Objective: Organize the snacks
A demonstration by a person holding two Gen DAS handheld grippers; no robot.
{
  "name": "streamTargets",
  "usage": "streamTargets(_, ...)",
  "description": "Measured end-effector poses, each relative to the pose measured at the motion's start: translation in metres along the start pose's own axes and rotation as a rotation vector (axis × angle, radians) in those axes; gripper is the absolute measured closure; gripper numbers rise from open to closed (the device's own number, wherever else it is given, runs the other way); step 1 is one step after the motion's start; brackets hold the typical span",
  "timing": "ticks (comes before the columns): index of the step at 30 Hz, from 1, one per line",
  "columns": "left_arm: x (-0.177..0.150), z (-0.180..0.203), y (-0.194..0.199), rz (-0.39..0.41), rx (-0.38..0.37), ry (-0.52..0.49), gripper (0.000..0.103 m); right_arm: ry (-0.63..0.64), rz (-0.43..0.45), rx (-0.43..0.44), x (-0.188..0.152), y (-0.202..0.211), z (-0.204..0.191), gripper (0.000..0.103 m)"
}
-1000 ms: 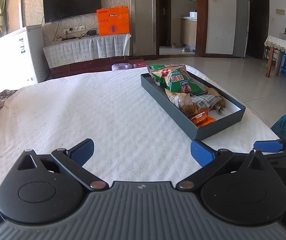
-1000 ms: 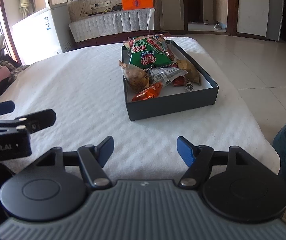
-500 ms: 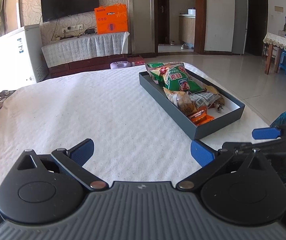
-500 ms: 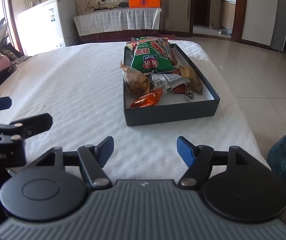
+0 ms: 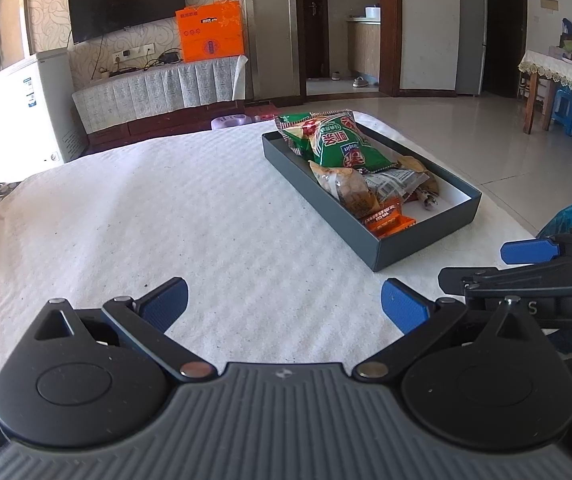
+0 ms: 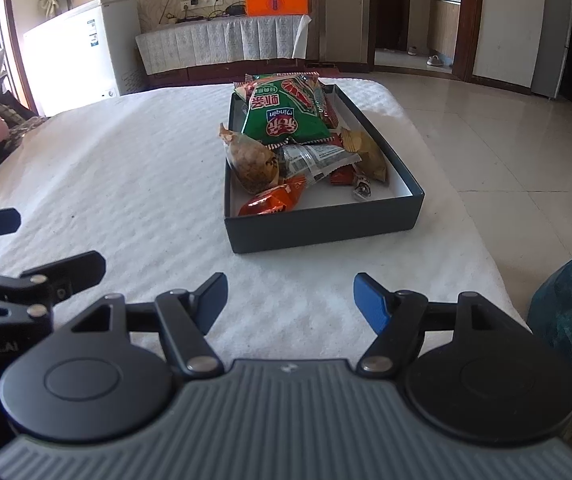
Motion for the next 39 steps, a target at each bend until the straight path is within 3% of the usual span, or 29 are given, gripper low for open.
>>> streamTargets(39,0.0041,0.0022,-0.0016,0.004,0.000,-0.006,0.000,-0.022,-0.027,0.018,-0.0021,-0.0059,0.0004,0.031)
Point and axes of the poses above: each gripper's, at about its wrist camera, not at the fingertips, and y roughly against the way its jaws point, z to its right, x to its top, the point moved 9 cm from there along -y, roughly the way its jaws point, and after that the axes turned 10 degrees about y, right-handed, at the moved point
